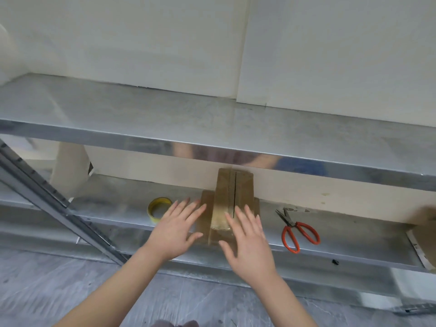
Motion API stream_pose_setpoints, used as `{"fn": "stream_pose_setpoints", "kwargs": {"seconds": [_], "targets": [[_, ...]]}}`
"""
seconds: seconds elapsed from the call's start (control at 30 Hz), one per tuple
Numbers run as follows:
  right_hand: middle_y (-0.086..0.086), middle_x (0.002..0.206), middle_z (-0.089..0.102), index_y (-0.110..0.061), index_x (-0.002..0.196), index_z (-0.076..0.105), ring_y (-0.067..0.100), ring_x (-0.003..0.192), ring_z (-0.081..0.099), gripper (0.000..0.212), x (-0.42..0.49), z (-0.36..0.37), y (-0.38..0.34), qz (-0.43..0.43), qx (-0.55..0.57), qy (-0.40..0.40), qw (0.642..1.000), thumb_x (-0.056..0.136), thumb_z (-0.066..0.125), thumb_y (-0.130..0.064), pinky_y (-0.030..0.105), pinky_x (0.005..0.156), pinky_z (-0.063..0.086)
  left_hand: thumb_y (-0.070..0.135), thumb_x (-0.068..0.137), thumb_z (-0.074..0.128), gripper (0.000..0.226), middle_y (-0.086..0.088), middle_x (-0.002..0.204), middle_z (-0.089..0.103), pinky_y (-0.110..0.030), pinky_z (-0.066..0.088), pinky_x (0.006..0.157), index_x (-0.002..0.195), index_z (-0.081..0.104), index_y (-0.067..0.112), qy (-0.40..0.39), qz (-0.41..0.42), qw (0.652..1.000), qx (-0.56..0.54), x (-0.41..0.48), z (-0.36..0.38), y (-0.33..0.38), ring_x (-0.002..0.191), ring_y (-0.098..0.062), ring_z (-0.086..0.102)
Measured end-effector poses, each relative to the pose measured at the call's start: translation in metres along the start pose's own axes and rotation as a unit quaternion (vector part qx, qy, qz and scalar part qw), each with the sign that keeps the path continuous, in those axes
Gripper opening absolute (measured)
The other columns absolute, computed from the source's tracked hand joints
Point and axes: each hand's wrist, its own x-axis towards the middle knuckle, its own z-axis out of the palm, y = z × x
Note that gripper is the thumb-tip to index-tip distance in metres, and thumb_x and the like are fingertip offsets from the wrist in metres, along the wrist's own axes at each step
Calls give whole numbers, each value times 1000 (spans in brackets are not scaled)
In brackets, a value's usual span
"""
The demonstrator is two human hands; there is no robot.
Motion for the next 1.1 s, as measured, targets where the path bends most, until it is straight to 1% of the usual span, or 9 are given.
{"fn": "stream_pose_setpoints", "kwargs": {"seconds": [0.13, 0.27, 0.4, 0.5, 0.63, 0.7, 0.77, 0.87, 1.1], "targets": [[-1, 162, 19, -27, 154, 23, 20, 151, -1, 64, 22, 19, -56, -93, -29, -21, 995, 97, 37, -51, 48, 121, 0, 56, 90, 35, 63, -5, 141, 52, -45, 33, 111, 138, 52, 18, 7, 15, 997, 70, -28, -12, -46, 131, -27, 48], [2, 160, 26, -22, 153, 28, 23, 151, 8, 59, 51, 60, -105, -105, -9, -34, 994, 99, 41, -42, 48, 120, -2, 52, 89, 35, 61, -3, 136, 56, -44, 38, 108, 134, 56, 17, -36, -21, 997, 69, -48, -15, -95, 128, -27, 51], [0, 159, 25, -24, 153, 25, 21, 150, 10, 56, 77, 107, -126, -21, 14, -86, 996, 100, 39, -34, 41, 123, 1, 47, 94, 50, 59, -3, 147, 44, -40, 22, 117, 144, 42, 19, -99, -44, 993, 39, -60, 2, -142, 140, -28, 36], [-3, 159, 23, -26, 154, 21, 18, 149, 12, 56, 86, 136, -125, 57, 7, -113, 992, 101, 36, -34, 37, 122, 9, 39, 78, 75, 60, -6, 130, 60, -44, 44, 102, 130, 59, 15, -92, -23, 995, 32, -56, 11, -164, 123, -31, 56], [-6, 159, 22, -26, 153, 21, 15, 148, 13, 55, 89, 158, -117, 154, -4, -140, 978, 101, 34, -39, 33, 118, 18, 37, 82, 71, 54, -7, 131, 59, -43, 44, 103, 129, 59, 15, -106, -5, 994, -21, -44, 27, -179, 125, -30, 54], [-6, 159, 23, -26, 153, 22, 15, 147, 13, 55, 87, 164, -115, 186, -7, -151, 971, 101, 33, -42, 33, 118, 19, 40, 75, 77, 52, -5, 121, 65, -38, 51, 93, 120, 64, 17, -104, 27, 994, -11, -40, 37, -178, 114, -28, 61], [-6, 158, 24, -26, 152, 23, 15, 147, 14, 56, 90, 168, -115, 199, -13, -161, 967, 101, 31, -46, 34, 118, 18, 42, 69, 81, 50, -1, 111, 68, -33, 55, 84, 112, 67, 20, -98, 48, 994, -13, -36, 43, -177, 100, -24, 67], [-6, 155, 30, -28, 149, 30, 15, 145, 20, 52, 101, 171, -115, 206, -27, -153, 966, 100, 32, -47, 35, 114, 21, 42, 69, 80, 43, 2, 106, 68, -27, 54, 79, 106, 68, 23, -88, 68, 993, -33, -29, 52, -179, 92, -21, 66], [-7, 129, 47, -31, 117, 54, 18, 127, 37, 23, 119, 172, -111, 233, -36, -151, 960, 99, 40, -33, 37, 96, 30, 36, 50, 91, 34, 11, 75, 64, -18, 46, 65, 73, 67, 28, -81, 107, 991, 3, -11, 57, -183, 75, -12, 65]]}}
